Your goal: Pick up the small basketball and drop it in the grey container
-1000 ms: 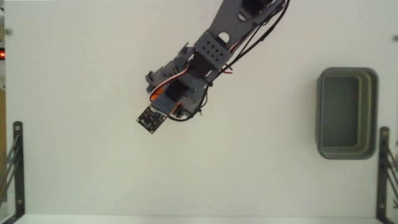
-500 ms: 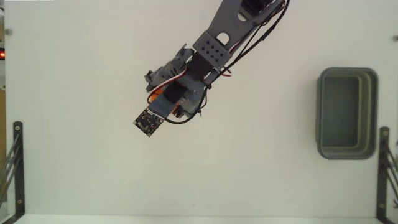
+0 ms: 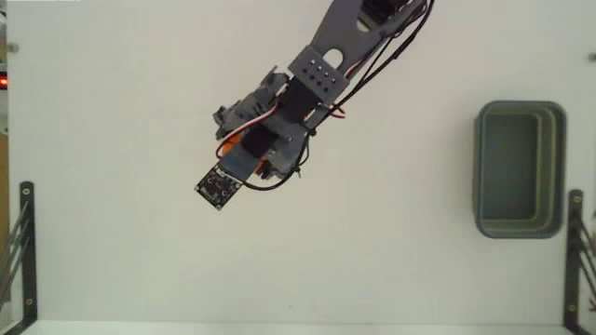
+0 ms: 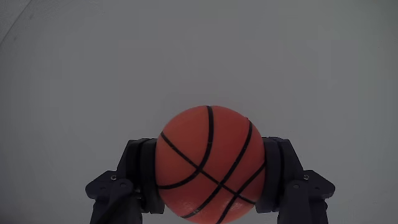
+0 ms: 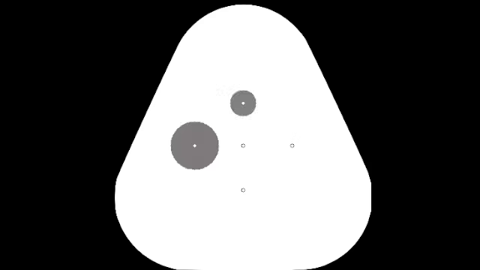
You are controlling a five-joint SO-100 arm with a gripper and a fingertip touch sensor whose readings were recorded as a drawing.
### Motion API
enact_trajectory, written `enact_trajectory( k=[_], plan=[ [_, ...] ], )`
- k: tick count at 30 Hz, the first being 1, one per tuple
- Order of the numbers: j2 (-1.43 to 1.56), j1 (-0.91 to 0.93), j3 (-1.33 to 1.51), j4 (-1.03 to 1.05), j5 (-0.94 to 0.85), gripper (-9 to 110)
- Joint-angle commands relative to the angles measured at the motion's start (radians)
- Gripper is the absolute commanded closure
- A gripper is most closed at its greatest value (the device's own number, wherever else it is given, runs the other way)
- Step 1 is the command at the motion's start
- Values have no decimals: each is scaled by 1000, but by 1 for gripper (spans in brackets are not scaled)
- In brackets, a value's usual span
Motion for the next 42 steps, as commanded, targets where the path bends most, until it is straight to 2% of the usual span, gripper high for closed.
enact_trajectory(
  k=[1,28,42],
  plan=[
    [64,1,-75,39,5,25],
    [2,1,-388,291,5,25],
    [-8,1,-424,317,5,25]
  ],
)
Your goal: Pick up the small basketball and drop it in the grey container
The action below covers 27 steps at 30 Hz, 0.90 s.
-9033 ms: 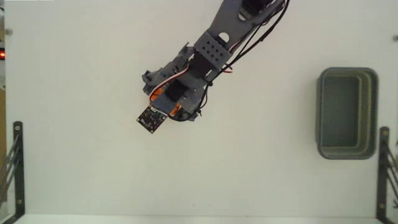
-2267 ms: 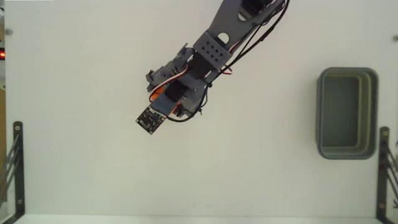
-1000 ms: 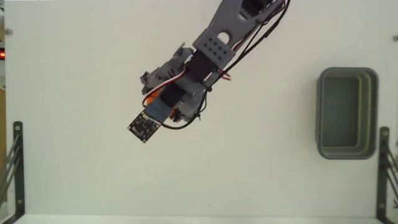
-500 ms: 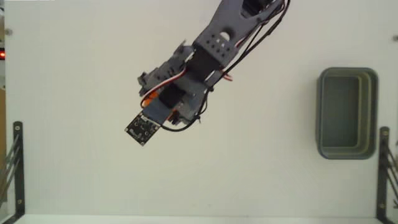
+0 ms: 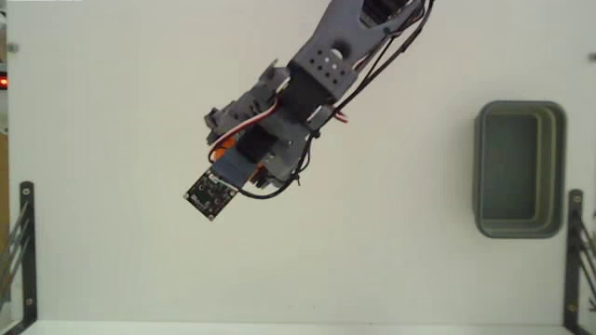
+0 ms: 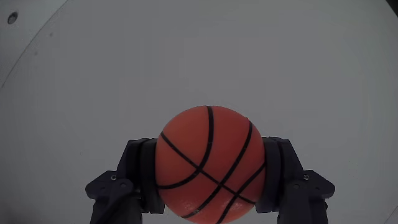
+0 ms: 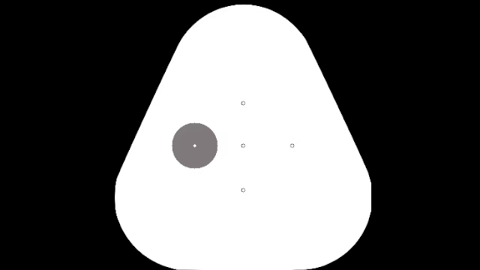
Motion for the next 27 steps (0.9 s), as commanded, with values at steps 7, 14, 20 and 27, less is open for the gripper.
enact_trajectory(
  k=[7,14,20,27],
  plan=[
    [29,-23,-51,11,5,25],
    [25,-89,-59,15,5,25],
    [20,-172,-69,20,5,25],
    [13,-290,-83,27,5,25]
  ],
)
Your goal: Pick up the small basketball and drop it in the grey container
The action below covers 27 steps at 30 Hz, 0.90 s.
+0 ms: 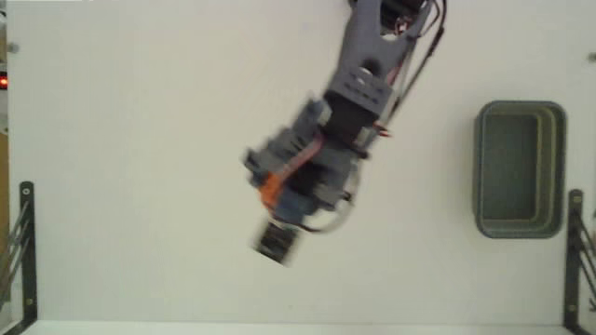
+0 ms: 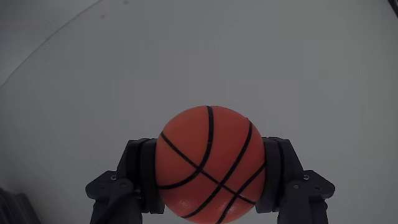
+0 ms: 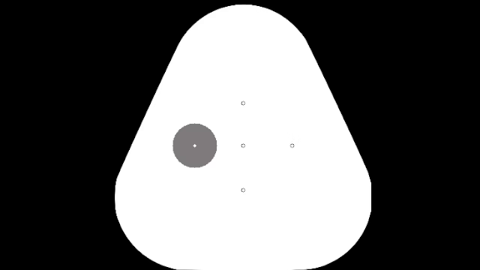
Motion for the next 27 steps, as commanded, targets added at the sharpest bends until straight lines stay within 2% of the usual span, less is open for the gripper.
enact_trajectory(
  k=[1,27],
  plan=[
    [19,-52,-51,12,5,25],
    [-17,-618,-119,45,5,25]
  ],
)
